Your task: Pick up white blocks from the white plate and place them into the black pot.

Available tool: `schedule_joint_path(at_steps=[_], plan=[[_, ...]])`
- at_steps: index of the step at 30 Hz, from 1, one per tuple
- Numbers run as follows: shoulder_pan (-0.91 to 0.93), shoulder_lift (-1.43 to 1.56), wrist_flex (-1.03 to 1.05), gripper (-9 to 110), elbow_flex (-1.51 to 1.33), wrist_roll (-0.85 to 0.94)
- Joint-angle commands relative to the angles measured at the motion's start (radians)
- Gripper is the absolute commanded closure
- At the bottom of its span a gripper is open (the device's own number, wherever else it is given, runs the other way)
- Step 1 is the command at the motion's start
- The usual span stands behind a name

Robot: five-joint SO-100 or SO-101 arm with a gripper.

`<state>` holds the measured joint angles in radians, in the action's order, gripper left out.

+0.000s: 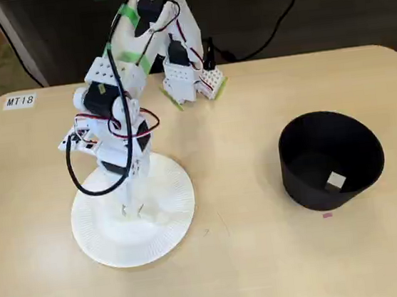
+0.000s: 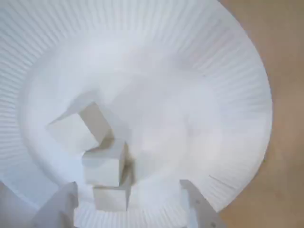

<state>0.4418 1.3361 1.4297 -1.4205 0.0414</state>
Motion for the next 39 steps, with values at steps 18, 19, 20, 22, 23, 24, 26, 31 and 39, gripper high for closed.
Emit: schedule_joint_path(at_steps=[18, 19, 20, 22, 23, 24, 26, 31, 39], plan=[[-0.005, -0.109, -0.17, 76, 0.051, -0.041], [-0.005, -0.115, -0.179, 78, 0.051, -0.044], [-0.005, -0.12, -0.192, 80, 0.051, -0.051], [-0.005, -0.126, -0.213, 85, 0.051, -0.058], [-0.005, -0.129, -0.225, 87, 0.051, -0.058], [-0.005, -0.129, -0.236, 90, 0.051, -0.061], [-0.005, -0.132, -0.253, 95, 0.051, -0.067], [-0.002, -0.132, -0.268, 104, 0.052, -0.072], [-0.012, -0.023, -0.241, 104, 0.101, -0.052]])
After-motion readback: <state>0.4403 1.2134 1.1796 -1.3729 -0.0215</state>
